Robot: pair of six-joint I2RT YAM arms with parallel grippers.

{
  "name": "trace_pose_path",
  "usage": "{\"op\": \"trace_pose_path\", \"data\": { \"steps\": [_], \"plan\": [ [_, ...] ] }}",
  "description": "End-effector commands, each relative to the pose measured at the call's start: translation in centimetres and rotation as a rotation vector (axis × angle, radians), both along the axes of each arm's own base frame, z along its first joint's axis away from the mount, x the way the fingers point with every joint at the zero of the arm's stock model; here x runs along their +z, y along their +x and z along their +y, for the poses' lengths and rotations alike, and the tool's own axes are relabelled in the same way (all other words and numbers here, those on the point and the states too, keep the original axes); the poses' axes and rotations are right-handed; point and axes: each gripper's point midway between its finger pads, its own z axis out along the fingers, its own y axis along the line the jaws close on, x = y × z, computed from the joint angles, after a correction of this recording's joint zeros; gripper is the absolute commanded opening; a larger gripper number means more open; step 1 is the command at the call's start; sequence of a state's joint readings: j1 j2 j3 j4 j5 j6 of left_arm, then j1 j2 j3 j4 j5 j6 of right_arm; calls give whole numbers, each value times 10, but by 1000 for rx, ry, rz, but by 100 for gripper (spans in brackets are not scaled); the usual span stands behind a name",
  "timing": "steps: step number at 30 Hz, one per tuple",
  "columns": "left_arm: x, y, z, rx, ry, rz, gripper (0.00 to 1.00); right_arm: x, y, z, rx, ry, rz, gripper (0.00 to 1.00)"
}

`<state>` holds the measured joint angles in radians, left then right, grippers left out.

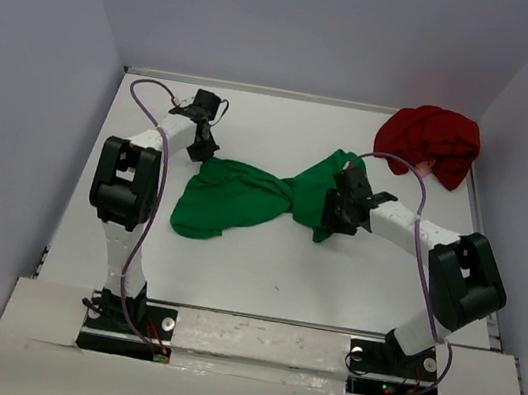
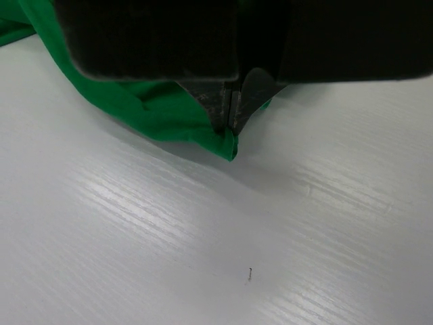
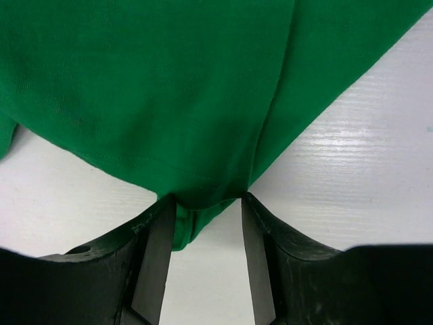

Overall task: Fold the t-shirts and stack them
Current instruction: Move the tshirt to the center of the board

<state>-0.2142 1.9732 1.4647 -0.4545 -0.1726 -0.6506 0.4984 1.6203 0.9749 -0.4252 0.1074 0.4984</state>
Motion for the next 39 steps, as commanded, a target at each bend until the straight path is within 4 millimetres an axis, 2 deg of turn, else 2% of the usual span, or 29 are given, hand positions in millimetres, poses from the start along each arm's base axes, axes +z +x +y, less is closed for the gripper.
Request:
{"op": "trace_pose_path", "data": {
  "steps": [1,10,15,18,21,23,27,31,33,35,39],
  "plan": [
    [30,2,-3,-22,-8,-63,0,18,26,8,-21,53,-77,49],
    [29,2,-6,-31,-11,-62,0,27,39,2,-32,58,-102,49],
    [27,1,-8,-34,-12,-61,0,22,40,0,-38,59,-94,46],
    [26,1,-9,-37,-11,-61,0,19,41,-1,-39,64,-88,39],
    [25,0,-10,-38,-13,-59,0,17,45,4,-8,71,-88,23],
    [24,0,-10,-37,-14,-58,0,17,49,6,9,66,-90,19],
    [22,1,-14,-44,-15,-54,0,19,64,14,77,52,-97,0],
    [21,1,-16,-48,-11,-55,0,29,75,21,131,23,-117,0],
    [19,0,-17,-50,-13,-52,0,31,78,17,147,-39,-115,0],
    [19,1,-19,-51,-12,-51,0,42,88,20,163,-46,-143,0],
    [17,1,-21,-56,-12,-48,0,53,93,35,255,-33,-148,0]
  ]
}}
